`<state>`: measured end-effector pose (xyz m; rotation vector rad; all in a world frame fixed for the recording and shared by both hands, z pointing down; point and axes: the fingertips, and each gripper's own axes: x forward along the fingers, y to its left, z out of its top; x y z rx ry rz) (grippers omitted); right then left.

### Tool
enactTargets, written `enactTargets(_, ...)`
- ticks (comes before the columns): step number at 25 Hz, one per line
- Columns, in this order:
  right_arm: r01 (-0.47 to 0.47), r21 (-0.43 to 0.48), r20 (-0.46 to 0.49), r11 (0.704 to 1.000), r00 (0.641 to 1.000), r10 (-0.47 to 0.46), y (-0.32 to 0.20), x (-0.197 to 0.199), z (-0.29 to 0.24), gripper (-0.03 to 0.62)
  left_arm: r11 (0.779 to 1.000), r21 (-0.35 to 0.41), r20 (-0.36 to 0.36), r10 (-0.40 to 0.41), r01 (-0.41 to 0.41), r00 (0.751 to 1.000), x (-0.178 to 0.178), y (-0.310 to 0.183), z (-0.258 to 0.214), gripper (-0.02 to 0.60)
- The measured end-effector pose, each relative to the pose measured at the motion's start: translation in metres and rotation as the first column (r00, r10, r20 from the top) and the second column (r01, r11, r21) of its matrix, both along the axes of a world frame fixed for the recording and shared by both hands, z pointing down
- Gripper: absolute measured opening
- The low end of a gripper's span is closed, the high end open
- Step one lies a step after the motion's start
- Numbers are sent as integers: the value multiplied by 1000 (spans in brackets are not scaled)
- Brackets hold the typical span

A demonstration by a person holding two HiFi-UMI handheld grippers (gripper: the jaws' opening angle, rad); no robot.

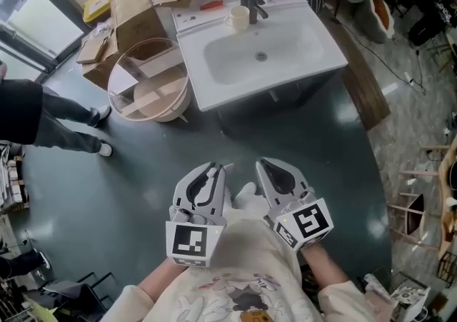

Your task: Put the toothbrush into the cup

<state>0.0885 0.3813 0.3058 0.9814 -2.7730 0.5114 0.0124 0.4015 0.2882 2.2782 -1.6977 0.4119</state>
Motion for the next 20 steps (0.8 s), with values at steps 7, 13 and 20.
enactTargets(7,-5,-11,13,1000,1000,5,-30,13,4,15,1000,15,0,-9,9,1000,9,-37,-7,57)
enactTargets(13,-28,-17,-5,999,1000,28,-80,0,10,15,999,-2,-8,46,-46,999,6,-91,4,57)
enactTargets(20,-79,-35,-27,996,997,78,-153,-30,12,15,995,21,-35,102,-102,994,-24,-184,-4,57)
